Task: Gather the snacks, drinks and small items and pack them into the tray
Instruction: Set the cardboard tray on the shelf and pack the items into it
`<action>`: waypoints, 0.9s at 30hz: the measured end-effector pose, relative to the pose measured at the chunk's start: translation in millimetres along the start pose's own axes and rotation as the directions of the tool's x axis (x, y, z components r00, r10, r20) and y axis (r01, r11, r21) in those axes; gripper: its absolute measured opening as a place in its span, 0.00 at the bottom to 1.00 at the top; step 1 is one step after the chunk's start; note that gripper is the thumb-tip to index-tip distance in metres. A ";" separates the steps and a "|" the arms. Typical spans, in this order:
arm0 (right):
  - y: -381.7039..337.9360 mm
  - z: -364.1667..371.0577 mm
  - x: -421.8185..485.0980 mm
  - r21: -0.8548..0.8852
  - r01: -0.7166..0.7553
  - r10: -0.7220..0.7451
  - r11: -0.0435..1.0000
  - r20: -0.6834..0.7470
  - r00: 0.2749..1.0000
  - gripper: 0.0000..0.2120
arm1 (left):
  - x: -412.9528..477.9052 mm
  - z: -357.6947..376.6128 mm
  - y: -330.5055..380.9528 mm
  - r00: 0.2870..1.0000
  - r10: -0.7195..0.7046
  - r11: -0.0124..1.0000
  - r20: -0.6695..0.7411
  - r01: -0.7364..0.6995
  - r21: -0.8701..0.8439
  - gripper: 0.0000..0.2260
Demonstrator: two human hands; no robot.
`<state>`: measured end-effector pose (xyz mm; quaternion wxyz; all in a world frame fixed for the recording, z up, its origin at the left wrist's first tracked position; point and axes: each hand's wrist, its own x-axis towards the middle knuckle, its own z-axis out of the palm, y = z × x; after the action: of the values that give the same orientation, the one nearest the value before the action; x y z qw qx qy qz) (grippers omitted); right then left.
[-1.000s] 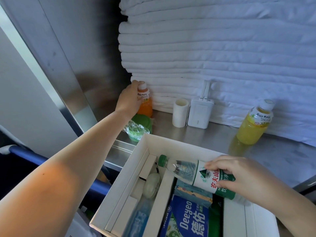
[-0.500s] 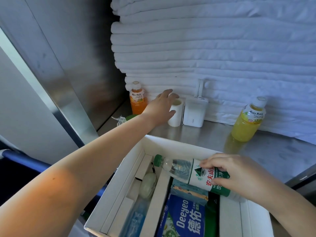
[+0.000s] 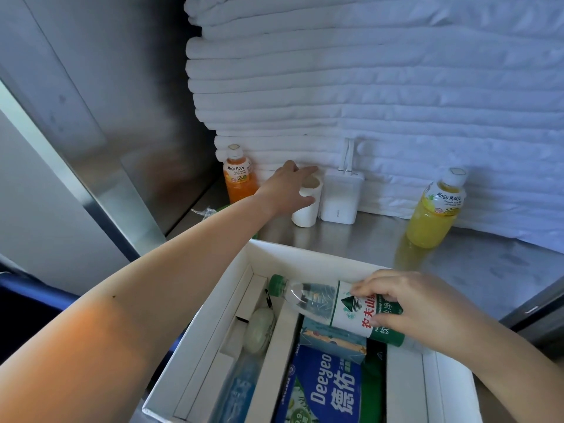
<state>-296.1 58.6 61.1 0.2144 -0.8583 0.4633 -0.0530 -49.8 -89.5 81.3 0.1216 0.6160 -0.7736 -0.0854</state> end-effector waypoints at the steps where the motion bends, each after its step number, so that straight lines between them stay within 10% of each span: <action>1: -0.1 -0.2 0.2 0.003 0.000 0.000 1.000 -0.003 1.000 0.21 | 0.1 -0.3 1.1 1.000 -0.011 1.000 0.003 0.011 -0.001 0.29; 18: 3.0 3.7 1.2 0.016 -0.009 0.009 1.000 -0.013 1.000 0.21 | -70.5 -85.2 12.4 0.968 0.038 0.966 -0.249 -0.100 -0.238 0.17; 27: 4.2 4.8 1.3 0.096 -0.031 0.033 0.995 -0.018 0.999 0.21 | -142.7 -119.1 7.3 0.931 0.158 0.983 0.328 -0.118 -0.138 0.17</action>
<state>-297.2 57.0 54.8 0.2517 -0.8388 0.4761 -0.0802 8.5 53.2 185.4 0.0286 0.5283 -0.8179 -0.2259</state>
